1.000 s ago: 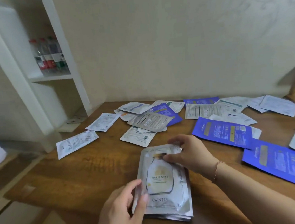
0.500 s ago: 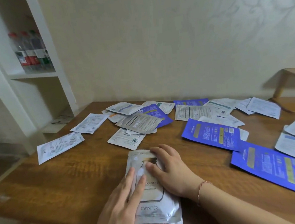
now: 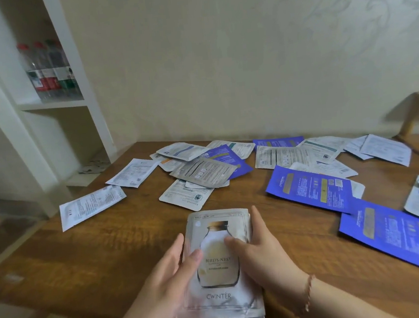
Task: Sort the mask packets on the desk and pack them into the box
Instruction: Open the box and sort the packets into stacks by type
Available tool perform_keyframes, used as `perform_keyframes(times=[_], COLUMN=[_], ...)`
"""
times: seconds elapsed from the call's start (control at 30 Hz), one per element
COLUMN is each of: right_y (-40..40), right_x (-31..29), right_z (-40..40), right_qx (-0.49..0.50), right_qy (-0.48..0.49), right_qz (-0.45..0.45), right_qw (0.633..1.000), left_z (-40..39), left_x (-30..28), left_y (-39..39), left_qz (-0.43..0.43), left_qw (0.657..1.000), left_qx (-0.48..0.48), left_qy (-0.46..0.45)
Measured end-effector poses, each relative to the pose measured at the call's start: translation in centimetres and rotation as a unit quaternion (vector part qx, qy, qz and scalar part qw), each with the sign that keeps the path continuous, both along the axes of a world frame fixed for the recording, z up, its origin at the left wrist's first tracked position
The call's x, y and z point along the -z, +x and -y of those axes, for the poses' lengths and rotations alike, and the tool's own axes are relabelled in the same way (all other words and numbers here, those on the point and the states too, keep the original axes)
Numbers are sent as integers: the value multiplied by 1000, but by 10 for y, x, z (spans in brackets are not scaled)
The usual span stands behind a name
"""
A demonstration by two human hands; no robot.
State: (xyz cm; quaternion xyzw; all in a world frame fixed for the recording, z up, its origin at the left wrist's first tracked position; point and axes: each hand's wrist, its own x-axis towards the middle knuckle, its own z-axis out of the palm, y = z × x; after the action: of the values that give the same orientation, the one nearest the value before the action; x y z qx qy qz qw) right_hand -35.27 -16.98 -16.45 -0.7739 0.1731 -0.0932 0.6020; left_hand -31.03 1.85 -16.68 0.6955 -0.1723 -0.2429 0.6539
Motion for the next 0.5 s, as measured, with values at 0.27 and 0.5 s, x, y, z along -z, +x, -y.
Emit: perform_keyframes(times=[0.27, 0.5], right_y=[43, 69], right_x=[-39, -40], right_z=[35, 27], right_qx=[-98, -171], right_qy=[-339, -441], right_qz=[-4, -90], right_qw=[936, 876], left_z=[4, 12], left_x=[9, 2], left_y=[-10, 5], left_qz=[570, 656], left_qw=[763, 679], left_qx=[52, 98], left_qy=[299, 316])
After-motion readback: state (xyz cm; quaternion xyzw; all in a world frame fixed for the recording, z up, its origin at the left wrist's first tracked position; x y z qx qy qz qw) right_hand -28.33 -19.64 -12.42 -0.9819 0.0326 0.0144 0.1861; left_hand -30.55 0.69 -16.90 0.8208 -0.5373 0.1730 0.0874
